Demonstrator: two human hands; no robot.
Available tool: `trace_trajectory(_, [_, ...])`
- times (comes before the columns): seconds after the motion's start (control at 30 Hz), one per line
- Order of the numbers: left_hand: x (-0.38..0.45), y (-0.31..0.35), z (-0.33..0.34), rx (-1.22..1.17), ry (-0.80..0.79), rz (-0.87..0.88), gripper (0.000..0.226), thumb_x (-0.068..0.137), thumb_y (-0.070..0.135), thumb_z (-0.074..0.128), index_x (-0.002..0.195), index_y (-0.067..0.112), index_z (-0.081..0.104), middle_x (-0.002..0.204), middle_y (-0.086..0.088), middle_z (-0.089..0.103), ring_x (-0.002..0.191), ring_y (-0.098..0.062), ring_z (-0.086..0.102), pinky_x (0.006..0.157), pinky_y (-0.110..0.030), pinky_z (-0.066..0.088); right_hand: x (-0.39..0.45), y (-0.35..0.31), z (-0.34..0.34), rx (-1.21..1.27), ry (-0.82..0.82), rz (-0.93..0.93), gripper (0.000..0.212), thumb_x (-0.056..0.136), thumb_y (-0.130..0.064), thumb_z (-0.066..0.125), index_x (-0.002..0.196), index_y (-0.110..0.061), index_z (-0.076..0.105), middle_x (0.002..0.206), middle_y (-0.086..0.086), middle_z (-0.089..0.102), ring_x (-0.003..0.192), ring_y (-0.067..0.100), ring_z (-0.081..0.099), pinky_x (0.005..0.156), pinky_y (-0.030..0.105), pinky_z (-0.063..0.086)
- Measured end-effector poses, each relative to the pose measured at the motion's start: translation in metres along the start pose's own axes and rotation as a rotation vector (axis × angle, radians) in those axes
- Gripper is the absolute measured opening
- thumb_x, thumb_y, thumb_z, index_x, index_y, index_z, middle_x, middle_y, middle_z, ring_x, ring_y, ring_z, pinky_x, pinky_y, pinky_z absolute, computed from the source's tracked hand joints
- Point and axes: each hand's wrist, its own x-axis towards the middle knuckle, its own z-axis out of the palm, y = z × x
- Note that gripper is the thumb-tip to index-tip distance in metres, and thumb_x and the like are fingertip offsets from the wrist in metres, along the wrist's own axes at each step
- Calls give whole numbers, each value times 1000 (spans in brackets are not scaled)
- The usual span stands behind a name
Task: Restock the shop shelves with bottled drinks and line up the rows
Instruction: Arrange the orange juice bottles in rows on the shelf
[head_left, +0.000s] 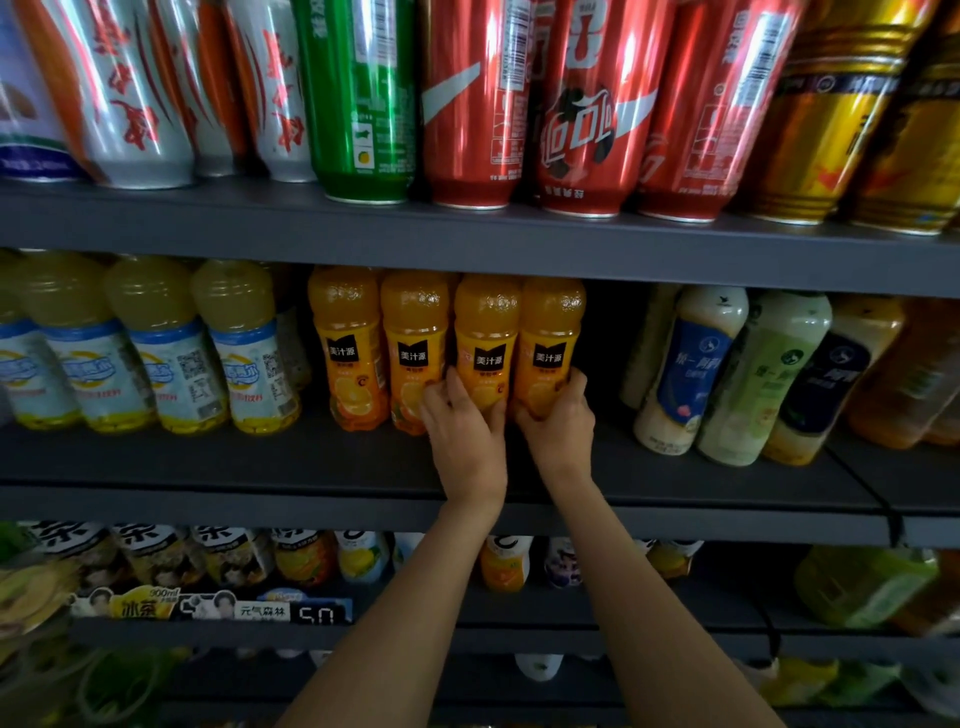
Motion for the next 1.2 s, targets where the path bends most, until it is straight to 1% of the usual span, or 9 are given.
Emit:
trace_trajectory(0.1, [-9,-6,-7,-64,-1,30,64,87,24,61,141,8,31,142,-11,36,136,-25,29,111,-37,29,3,0,-1,0,-13,5,67,77,-17,73,130,-3,34,125,17,53,114,31,53,90,36,45])
trace_trajectory(0.2, [-8,-13,-19,-77,92,93,51,85,19,63,132,9,43,135,-10,41,129,-23,38,105,-36,38,2,-2,4,10,2,35,67,77,-14,72,131,-3,34,127,18,51,117,32,51,92,37,43])
trace_trajectory(0.27, [0,-18,-29,-74,170,59,48,84,19,65,127,9,46,131,-11,41,124,-24,41,102,-34,41,-1,-4,7,29,20,55,69,78,-13,71,134,-4,31,129,18,48,118,32,48,94,39,42])
trace_trajectory(0.33, [10,-27,-37,-72,205,-22,49,83,18,66,126,7,45,130,-14,41,124,-27,41,102,-39,41,-1,-5,9,34,27,64,71,78,-12,71,135,-5,30,129,17,46,119,33,47,95,40,41])
trace_trajectory(0.43, [17,-35,-37,-37,148,-96,55,83,17,66,130,6,41,133,-17,39,126,-30,39,102,-45,40,1,-6,9,35,21,88,70,77,-12,71,133,-5,31,128,17,46,119,33,47,97,42,41])
trace_trajectory(0.57, [18,-31,-30,-33,101,-146,61,83,15,66,135,5,35,137,-18,35,129,-32,33,106,-45,36,1,-5,8,27,7,91,69,77,-11,71,133,-6,30,130,17,46,121,33,46,100,43,41])
trace_trajectory(0.9, [16,-30,-39,-56,96,-183,55,82,15,67,128,5,39,133,-16,36,124,-32,38,102,-43,38,-2,-6,6,9,-13,85,68,81,-13,69,135,-6,28,133,17,44,124,32,44,100,40,39])
trace_trajectory(1.03, [-4,-34,-51,-95,109,-62,46,81,13,67,121,4,44,127,-16,40,116,-32,45,96,-47,42,-8,-4,-11,11,-84,69,75,80,-16,71,139,-5,25,137,17,43,127,32,42,102,38,37])
trace_trajectory(1.2, [-40,-25,-54,-141,29,108,38,84,5,59,119,5,45,117,-11,44,105,-24,49,91,-40,45,-35,0,-55,-109,2,-100,65,82,-18,69,135,-2,34,134,16,46,124,26,46,97,30,39])
